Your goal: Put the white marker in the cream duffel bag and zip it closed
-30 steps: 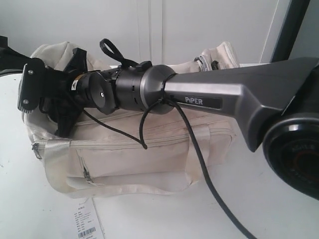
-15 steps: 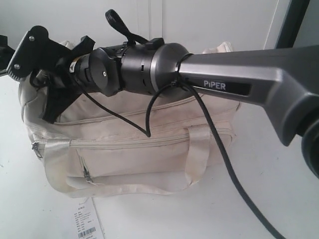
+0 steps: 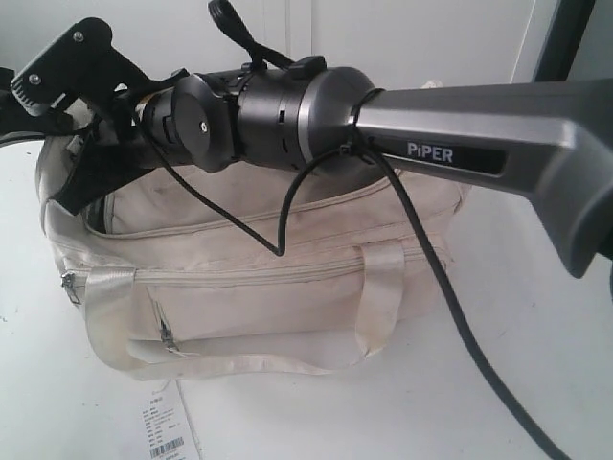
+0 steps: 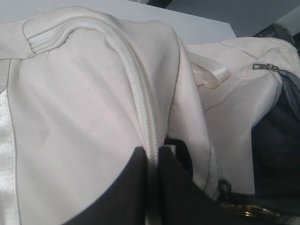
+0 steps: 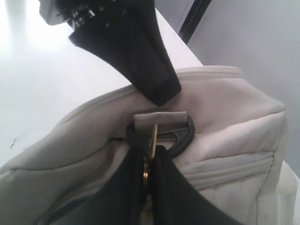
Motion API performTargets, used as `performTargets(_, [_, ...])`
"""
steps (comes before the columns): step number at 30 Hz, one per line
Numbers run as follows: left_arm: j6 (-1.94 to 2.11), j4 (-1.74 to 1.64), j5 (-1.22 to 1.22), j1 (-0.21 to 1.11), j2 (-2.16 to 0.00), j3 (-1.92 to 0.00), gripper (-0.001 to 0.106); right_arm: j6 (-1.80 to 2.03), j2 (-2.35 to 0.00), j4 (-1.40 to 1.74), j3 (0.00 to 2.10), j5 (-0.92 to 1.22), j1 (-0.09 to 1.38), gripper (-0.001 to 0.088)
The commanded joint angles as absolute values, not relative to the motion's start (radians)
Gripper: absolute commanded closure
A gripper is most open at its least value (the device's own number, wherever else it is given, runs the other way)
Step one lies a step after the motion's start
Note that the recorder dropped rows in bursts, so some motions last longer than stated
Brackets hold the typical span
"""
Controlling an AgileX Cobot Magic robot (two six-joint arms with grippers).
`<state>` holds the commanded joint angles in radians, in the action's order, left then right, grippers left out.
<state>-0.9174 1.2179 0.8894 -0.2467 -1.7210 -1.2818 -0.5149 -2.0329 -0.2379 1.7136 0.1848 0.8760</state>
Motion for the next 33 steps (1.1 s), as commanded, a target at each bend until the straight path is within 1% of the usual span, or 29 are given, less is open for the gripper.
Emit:
performTargets(8, [-0.916, 1.218, 0.88, -0.247, -1.721, -1.282, 0.105, -0.507, -2.028, -0.327, 1.714, 0.281, 0.876, 0.0868])
performTargets(20, [-0.914, 1.218, 0.871, -0.247, -1.721, -1.282, 0.105, -0.511, -2.028, -0.37, 1.714, 0.289, 0.876, 0.0868])
performTargets(33, [-0.914, 1.218, 0.867, -0.247, -1.721, -1.282, 0.105, -0.536, -2.022, -0.368, 1.714, 0.337, 0.917, 0.0868])
